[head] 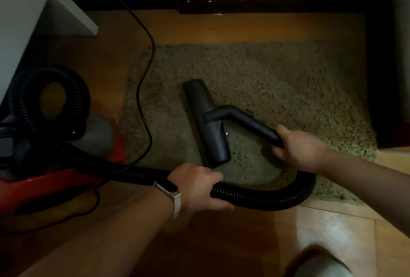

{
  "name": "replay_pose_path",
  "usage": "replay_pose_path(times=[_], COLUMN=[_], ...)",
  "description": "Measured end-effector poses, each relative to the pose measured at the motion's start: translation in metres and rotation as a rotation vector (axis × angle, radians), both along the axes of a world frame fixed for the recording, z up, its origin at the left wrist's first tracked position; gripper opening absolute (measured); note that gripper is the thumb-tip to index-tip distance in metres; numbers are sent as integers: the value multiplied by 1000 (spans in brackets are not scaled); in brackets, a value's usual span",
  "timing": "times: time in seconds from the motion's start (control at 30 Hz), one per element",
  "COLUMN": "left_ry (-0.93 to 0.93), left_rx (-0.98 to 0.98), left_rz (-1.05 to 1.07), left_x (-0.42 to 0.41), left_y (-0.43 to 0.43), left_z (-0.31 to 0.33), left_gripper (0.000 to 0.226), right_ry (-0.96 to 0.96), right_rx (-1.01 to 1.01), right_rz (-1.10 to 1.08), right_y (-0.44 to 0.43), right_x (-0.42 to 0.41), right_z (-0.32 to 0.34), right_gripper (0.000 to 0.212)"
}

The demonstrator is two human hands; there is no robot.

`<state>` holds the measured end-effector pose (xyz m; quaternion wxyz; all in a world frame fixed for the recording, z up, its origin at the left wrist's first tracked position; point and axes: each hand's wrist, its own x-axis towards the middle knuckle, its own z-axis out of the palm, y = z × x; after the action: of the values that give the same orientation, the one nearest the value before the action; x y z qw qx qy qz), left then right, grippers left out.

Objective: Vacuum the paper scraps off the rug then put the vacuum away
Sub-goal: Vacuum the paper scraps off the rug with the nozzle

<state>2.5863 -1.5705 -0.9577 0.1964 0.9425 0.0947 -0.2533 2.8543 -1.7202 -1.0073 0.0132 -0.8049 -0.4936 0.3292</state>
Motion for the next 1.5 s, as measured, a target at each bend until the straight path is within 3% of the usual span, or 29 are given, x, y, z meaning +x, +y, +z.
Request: replay_pose_path(times=[0.27, 0.93, 1.33, 1.5], left_ry=[-88, 69, 56, 41], left_rx=[31, -25, 3, -11], left_rz=[-45, -28, -8, 9], left_x=[39, 1, -14, -5], left_y=[-13, 2, 8, 5], left_z=[4, -4, -4, -2], left_gripper=[67, 55, 59, 58], right_ry=[-76, -121, -62, 8], right_rx=[-23, -193, -114, -40], right_rz=[-139, 65, 116, -52], right_y=[-33, 32, 43, 12], right_x=[41, -16, -20, -2], right_z=[14, 16, -1, -4], right_gripper=[27, 23, 26, 26])
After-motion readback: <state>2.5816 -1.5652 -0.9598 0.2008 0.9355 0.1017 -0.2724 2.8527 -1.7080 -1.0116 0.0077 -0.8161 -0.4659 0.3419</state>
